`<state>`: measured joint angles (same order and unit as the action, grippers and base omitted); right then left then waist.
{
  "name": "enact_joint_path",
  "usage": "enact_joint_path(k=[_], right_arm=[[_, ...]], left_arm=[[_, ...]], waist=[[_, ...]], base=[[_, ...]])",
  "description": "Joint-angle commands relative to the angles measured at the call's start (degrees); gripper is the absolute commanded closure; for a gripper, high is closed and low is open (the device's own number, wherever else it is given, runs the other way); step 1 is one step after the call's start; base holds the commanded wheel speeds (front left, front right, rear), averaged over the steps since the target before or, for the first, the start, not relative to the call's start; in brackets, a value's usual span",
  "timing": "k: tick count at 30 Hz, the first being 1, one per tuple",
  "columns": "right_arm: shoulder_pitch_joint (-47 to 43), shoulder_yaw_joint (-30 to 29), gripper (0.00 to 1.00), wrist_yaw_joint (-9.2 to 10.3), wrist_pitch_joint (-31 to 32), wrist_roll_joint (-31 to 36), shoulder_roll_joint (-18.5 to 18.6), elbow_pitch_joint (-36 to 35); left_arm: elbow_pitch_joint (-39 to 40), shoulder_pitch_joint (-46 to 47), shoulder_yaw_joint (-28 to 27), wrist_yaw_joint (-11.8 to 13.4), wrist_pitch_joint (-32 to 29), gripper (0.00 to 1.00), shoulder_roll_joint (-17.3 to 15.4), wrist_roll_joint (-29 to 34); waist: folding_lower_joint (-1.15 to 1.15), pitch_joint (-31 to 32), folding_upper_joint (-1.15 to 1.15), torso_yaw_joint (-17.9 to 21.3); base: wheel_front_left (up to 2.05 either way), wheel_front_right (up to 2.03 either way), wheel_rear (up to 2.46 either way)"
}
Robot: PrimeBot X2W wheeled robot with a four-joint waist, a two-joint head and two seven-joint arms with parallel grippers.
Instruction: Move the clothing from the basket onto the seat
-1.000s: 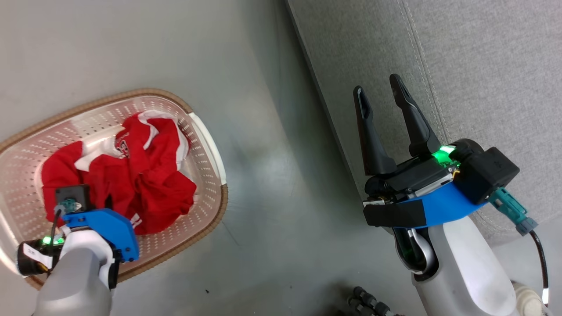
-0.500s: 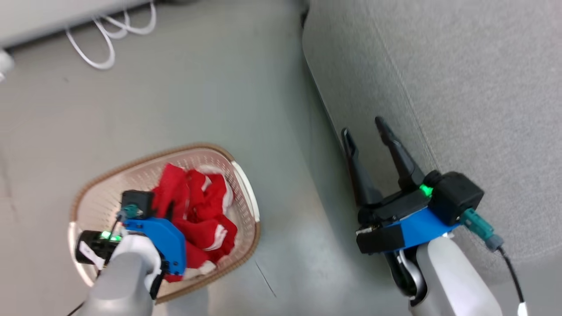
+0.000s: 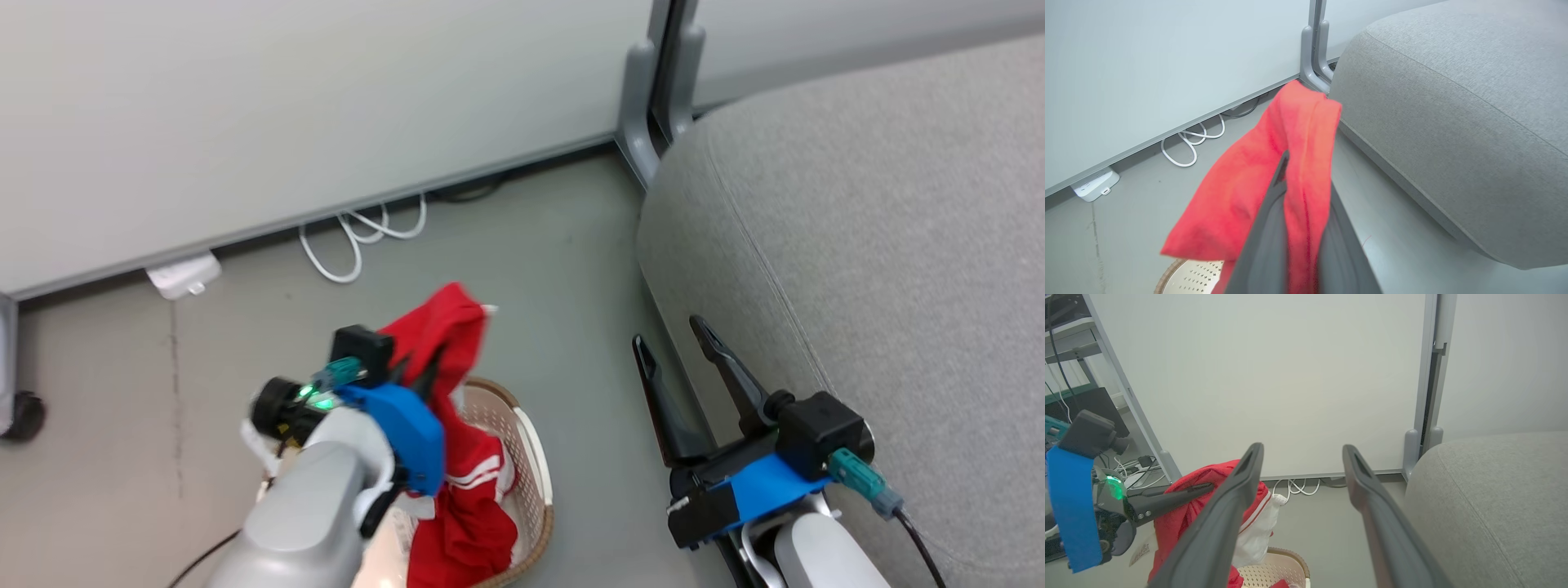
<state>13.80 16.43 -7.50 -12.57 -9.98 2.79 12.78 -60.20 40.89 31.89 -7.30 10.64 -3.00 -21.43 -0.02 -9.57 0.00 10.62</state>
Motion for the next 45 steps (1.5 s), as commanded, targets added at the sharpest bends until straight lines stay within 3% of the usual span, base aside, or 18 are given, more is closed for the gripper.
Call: enact_joint_path(k=[1, 13, 19, 27, 37, 45], right_arm=[[-1.5, -0.3, 0.0, 0.03, 0.5, 0.5, 0.2, -0.2], [-5.0, -0.6, 0.0, 0.03, 3.5, 0.9, 0.2, -2.5], [-5.5, 0.1, 0.0, 0.03, 4.1, 0.5, 0.2, -3.2], [-5.6, 0.9, 0.0, 0.03, 4.6, 0.4, 0.2, -3.6], [-4.1, 2.1, 0.0, 0.02, 6.6, 0.0, 0.2, -2.6], [2.2, 4.9, 0.0, 0.02, 12.2, 0.2, 0.2, 4.5]], left_arm=[[2.9, -0.8, 2.5, -0.2, -1.0, 1.0, 0.1, -2.6], [15.8, 5.2, 14.9, -0.2, -4.4, 1.0, 0.0, -16.0], [19.2, 7.8, 19.4, 1.4, -5.1, 1.0, 0.0, -21.4], [20.3, 10.4, 24.2, 4.2, -4.2, 1.0, 0.0, -27.0], [19.2, 11.6, 29.0, 5.4, -2.8, 1.0, 0.0, -31.8], [19.6, 13.4, 32.2, 5.9, -1.6, 1.0, 0.0, -35.4]], waist=[[0.02, 3.7, 0.0, -2.7], [0.02, 8.5, 0.0, -5.1], [0.02, 9.6, 0.0, -5.1], [0.02, 10.2, 0.0, -4.5], [0.02, 9.8, 0.0, -4.0], [0.02, 9.6, 0.0, -4.1]], base=[[0.0, 0.0, 0.0], [0.0, 0.0, 0.0], [0.0, 0.0, 0.0], [0.0, 0.0, 0.0], [0.0, 0.0, 0.0], [0.0, 0.0, 0.0]])
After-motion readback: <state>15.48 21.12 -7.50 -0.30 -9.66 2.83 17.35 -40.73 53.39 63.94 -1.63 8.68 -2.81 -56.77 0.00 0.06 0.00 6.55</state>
